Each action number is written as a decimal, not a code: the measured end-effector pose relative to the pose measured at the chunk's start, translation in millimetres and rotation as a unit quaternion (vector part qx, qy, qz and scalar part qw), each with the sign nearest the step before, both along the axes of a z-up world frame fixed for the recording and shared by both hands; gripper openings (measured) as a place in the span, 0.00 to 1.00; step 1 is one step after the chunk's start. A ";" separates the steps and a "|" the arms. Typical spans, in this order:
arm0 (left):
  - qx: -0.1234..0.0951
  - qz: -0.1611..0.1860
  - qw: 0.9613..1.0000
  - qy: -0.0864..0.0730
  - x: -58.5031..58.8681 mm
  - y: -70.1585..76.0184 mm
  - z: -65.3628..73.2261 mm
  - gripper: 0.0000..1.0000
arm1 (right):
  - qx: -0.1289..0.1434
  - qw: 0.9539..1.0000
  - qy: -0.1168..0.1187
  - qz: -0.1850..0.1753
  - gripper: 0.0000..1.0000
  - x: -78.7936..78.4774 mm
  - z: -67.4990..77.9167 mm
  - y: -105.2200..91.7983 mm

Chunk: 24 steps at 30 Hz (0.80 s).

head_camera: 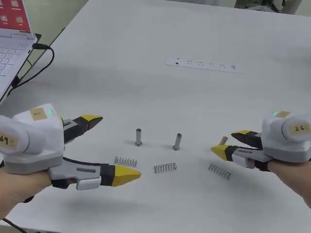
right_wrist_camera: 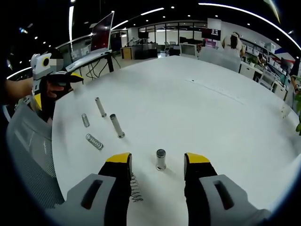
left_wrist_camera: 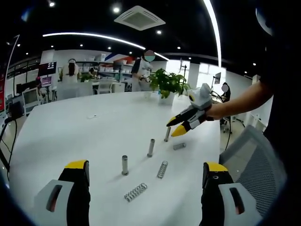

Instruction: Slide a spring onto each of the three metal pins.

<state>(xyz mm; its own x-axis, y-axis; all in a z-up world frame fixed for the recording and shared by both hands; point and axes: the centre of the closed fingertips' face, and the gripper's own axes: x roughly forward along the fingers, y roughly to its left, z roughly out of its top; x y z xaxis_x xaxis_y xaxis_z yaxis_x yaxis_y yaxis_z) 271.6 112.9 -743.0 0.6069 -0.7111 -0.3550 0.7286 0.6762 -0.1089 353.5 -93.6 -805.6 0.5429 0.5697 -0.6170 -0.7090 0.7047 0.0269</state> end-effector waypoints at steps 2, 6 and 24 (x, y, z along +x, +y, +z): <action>0.000 0.000 1.000 0.000 -0.2 0.3 0.0 0.98 | 0.004 1.000 -0.001 -0.002 0.46 0.4 1.2 -0.5; 0.000 0.001 1.000 -0.001 -0.9 0.4 0.2 0.98 | 0.006 1.000 -0.003 -0.004 0.47 -1.7 4.0 -3.0; -0.003 0.005 1.000 -0.001 -2.4 2.8 -0.2 0.98 | -0.001 1.000 0.002 0.004 0.40 -25.8 4.4 -19.1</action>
